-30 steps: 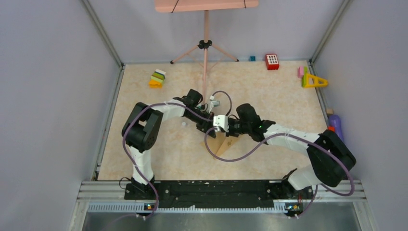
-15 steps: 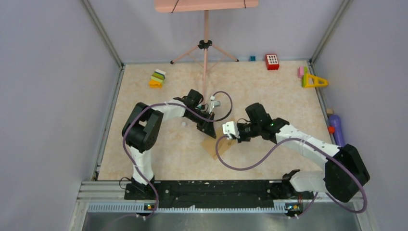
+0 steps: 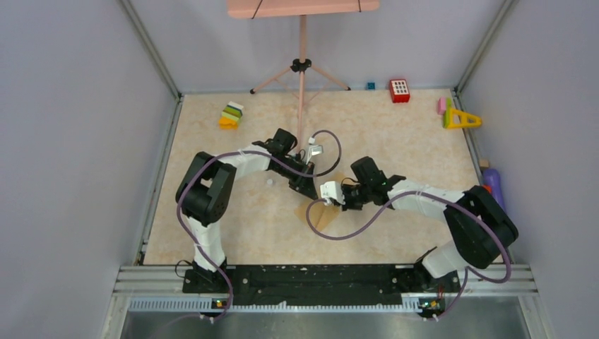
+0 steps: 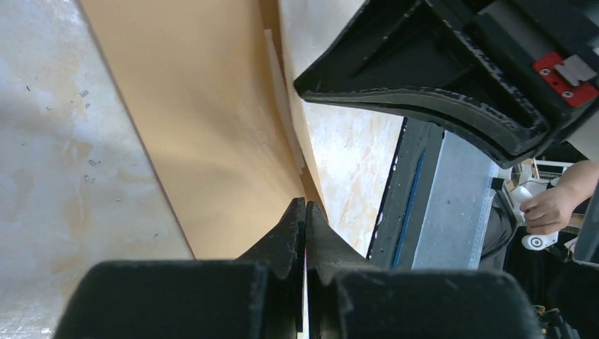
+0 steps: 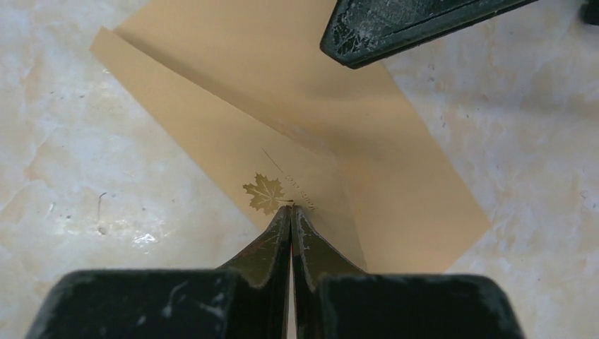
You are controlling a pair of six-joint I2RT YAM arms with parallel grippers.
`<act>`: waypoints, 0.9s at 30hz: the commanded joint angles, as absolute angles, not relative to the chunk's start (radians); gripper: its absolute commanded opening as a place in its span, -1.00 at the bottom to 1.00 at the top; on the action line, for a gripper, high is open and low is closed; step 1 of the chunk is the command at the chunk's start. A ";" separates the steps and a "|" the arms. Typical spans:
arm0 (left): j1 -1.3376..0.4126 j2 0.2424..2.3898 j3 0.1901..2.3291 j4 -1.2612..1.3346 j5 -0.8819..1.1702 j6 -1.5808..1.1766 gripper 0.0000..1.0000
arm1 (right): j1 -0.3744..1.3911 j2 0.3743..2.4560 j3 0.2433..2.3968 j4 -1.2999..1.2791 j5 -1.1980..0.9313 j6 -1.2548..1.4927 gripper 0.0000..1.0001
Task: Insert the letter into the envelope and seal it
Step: Seal the envelope flap on the envelope.
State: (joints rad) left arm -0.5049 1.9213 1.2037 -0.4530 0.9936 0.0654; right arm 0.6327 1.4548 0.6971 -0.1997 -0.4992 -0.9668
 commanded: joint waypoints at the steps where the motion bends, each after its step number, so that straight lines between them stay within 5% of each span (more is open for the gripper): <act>1: -0.501 1.867 1.231 -0.448 1.031 0.096 -1.00 | 0.630 1.498 0.752 -0.119 -0.514 -0.938 -1.00; 27: -0.597 2.029 1.331 -0.403 0.861 -0.045 -1.00 | 0.655 1.560 0.762 -0.054 -0.434 -0.885 -1.00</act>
